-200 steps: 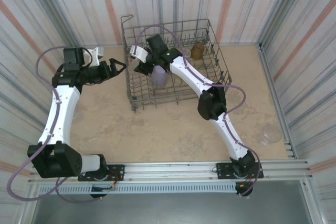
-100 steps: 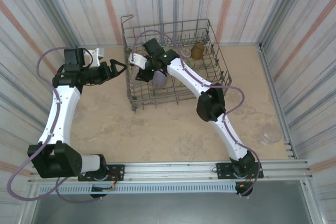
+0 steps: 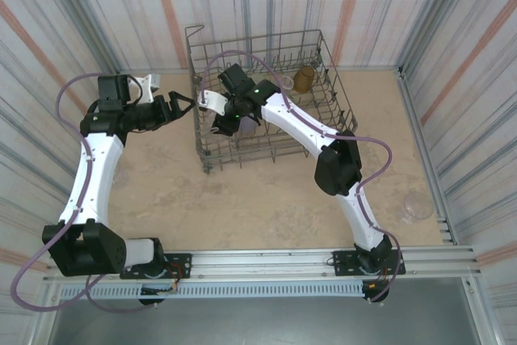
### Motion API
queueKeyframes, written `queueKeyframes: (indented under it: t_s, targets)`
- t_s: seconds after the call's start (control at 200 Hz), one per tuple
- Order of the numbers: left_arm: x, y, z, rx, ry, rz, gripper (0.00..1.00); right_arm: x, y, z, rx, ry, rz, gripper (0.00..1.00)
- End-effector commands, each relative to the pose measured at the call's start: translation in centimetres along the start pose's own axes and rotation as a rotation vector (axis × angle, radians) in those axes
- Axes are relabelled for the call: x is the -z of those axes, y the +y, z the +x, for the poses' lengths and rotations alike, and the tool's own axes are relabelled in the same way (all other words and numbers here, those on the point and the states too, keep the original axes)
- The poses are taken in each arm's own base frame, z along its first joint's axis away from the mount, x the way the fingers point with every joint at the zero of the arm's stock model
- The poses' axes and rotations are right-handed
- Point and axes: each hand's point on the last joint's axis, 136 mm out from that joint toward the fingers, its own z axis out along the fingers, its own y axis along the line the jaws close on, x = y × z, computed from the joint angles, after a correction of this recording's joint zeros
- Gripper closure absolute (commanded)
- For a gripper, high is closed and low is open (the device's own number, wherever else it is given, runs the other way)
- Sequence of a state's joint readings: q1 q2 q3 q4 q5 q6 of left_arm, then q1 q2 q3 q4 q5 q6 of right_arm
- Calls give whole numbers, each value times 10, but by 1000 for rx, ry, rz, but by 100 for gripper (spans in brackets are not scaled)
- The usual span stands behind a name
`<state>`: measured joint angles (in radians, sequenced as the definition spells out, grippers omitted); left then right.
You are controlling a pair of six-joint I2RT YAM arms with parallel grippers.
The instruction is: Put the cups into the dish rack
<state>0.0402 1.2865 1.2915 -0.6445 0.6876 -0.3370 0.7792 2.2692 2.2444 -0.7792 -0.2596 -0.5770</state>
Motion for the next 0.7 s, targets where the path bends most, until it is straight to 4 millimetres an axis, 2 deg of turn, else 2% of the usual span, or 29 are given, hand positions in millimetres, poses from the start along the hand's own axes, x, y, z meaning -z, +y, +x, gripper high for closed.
queueKeyframes:
  t_s: [0.0, 0.235, 0.556, 0.696]
  targets:
    - [8, -6, -1, -12, -22, 24, 1, 18, 20, -9, -11, -4, -44, 65]
    - [5, -2, 0, -4, -18, 17, 1, 1, 26, 2, -33, 30, -77, 61]
    - [-1, 2, -4, 2, -18, 19, 1, -9, 28, 11, -67, 49, -124, 49]
    - [-3, 4, -4, 6, -15, 17, 1, -15, 24, 13, -94, 49, -112, 49]
